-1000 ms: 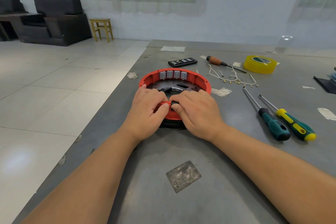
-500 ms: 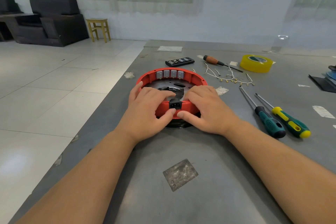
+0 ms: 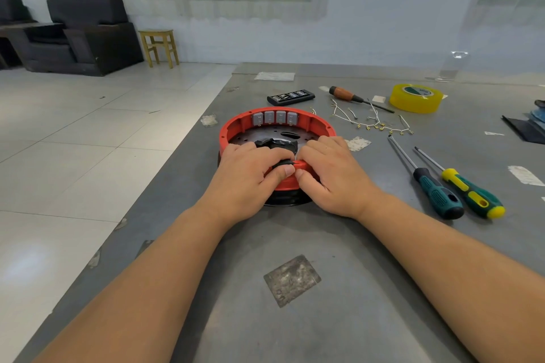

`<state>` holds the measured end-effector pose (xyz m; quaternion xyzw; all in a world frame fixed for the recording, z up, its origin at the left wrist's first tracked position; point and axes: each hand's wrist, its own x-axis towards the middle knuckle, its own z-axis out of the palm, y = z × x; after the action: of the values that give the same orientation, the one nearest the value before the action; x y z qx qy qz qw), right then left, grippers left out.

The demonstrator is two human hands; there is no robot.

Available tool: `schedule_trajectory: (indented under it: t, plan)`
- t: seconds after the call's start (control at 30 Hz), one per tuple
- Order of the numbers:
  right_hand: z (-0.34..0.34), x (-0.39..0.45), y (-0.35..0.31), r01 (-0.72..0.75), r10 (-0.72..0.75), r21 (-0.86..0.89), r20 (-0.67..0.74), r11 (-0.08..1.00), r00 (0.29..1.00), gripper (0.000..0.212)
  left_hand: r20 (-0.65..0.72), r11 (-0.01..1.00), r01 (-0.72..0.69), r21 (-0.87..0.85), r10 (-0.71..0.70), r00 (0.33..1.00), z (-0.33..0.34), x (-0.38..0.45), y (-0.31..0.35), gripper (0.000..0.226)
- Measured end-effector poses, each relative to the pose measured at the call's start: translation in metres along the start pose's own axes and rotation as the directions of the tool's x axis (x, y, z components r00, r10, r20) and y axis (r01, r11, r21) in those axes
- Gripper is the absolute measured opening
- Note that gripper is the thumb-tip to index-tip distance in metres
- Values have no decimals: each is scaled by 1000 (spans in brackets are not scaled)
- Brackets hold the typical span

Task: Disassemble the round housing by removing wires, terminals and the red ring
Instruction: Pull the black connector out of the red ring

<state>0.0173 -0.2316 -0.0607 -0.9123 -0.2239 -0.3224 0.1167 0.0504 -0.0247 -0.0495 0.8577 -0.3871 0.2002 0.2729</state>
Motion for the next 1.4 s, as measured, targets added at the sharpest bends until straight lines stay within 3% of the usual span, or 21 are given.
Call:
schedule_trajectory:
  t: [0.63, 0.8, 0.93, 1.03, 1.17, 1.4]
  plan:
    - [-4, -1, -5, -28, 28, -15, 26, 1000, 999, 24, -36, 999, 19, -27, -20, 999, 1, -1, 3, 31]
    - [-6, -2, -6, -26, 27, -26, 40, 999, 999, 27, 27, 995, 45, -92, -43, 999, -9, -6, -2, 51]
    - [-13, 1, -7, -45, 44, 20, 54, 999, 998, 39, -13, 973, 110, -202, -115, 993, -20, -13, -20, 21]
    - [-16, 7, -16, 20, -19, -23, 44, 1000, 999, 45, 10, 959, 152, -238, -154, 988, -20, -14, -25, 27]
    - [-16, 14, -27, 146, -139, -74, 88, 987, 986, 39, 25, 961, 151, -232, -150, 988, -15, -14, -20, 25]
    - [-27, 32, -28, 81, -63, -43, 315, 996, 947, 39, 11, 972, 152, -179, -152, 988, -8, -15, -19, 47]
